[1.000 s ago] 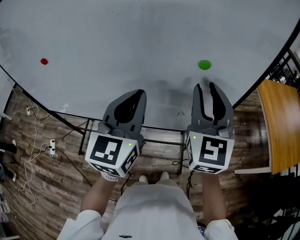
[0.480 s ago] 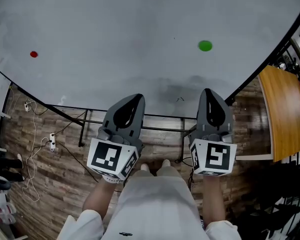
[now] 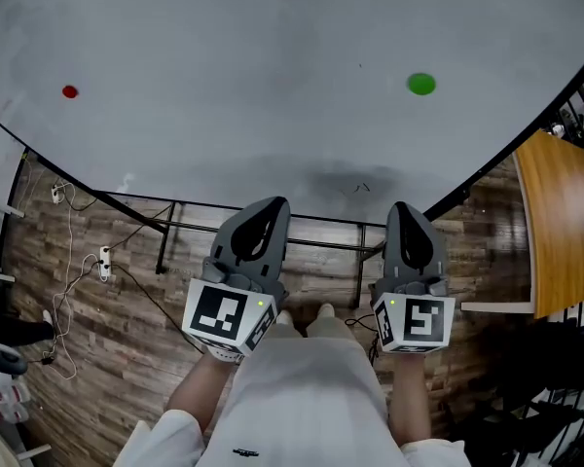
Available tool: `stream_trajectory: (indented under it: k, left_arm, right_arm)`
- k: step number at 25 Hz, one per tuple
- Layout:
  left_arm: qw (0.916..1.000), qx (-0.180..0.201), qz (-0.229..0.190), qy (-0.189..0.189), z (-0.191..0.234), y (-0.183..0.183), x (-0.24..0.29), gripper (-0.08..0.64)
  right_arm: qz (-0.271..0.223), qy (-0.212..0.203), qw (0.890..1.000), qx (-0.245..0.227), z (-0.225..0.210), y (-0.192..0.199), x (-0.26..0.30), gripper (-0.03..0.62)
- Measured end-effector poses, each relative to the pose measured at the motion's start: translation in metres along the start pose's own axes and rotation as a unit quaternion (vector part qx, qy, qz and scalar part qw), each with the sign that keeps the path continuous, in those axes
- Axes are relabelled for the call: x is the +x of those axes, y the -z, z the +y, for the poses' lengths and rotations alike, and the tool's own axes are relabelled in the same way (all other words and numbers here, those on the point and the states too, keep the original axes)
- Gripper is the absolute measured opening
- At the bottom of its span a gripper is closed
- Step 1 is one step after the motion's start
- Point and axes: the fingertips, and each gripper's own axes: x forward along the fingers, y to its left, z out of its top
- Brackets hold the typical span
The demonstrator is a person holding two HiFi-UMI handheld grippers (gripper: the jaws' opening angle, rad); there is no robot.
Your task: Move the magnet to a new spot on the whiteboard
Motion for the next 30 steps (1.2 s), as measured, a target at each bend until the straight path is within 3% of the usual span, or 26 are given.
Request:
stream_trajectory:
  k: [6,30]
  left_arm:
    - [0.9999,-0.008,0.009,-0.01,0.003,0.014,-0.002,0.006]
    - [0.9996,-0.023,0.015,-0.007,-0.001,0.024,0.011,0.006]
  right_arm:
    - [0.01,-0.016,1.0,-0.001,0.006,0.017,-0.002,0.011]
    - [-0.009,-0.035,0.999,-0.006,0.003,0.003,0.015,0.011]
